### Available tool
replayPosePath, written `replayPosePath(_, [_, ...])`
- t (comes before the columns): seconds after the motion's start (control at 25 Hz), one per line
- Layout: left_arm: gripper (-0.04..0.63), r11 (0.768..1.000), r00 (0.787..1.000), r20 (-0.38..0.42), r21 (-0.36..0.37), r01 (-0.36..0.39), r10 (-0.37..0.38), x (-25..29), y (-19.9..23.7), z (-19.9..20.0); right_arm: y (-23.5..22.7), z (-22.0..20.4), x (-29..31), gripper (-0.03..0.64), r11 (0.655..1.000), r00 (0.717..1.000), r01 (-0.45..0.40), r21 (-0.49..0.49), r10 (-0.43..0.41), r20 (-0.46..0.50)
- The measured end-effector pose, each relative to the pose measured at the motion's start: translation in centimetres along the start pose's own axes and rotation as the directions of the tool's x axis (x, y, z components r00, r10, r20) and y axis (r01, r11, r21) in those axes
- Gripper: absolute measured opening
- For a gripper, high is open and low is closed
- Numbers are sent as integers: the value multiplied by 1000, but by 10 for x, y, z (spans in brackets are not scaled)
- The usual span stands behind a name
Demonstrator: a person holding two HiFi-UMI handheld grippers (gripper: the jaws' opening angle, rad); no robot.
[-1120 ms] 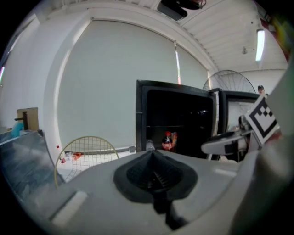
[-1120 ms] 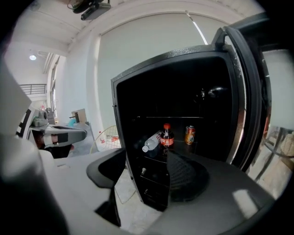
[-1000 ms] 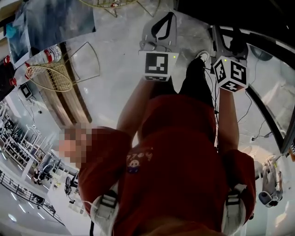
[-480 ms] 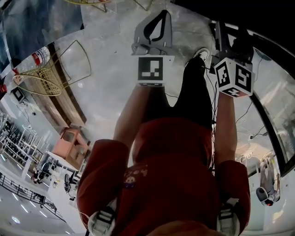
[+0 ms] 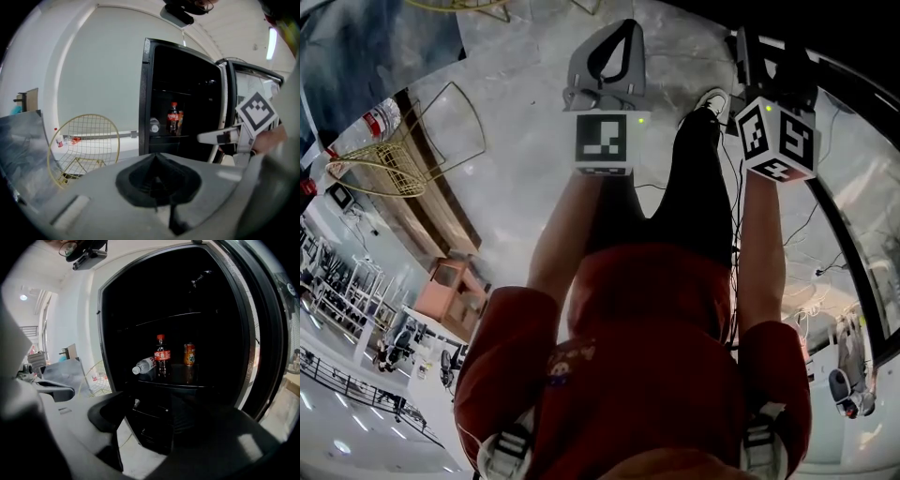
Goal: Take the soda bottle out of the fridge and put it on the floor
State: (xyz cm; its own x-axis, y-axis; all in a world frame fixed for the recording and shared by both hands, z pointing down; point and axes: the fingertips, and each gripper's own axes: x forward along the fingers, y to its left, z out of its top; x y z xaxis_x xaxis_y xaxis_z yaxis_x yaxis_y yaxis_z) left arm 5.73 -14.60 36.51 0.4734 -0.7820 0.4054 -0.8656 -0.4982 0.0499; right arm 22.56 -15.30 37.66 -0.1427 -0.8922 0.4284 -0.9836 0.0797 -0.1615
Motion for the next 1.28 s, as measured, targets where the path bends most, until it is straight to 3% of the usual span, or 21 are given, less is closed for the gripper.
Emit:
replayPosePath(0.76, [0, 1000, 999, -36, -11, -4, 4, -1, -13, -8, -29, 62, 75, 266, 998, 994, 32, -62, -26, 104])
replayPosePath(0.96, [0, 999, 999, -36, -18, -35, 35, -9, -3, -5, -37, 78, 91, 291, 998, 991, 49, -38, -43, 128])
replayPosePath(1.28, [0, 999, 999, -47, -23, -25, 24, -10, -12, -8, -43, 103, 130, 310, 996, 991, 45, -80, -35, 131])
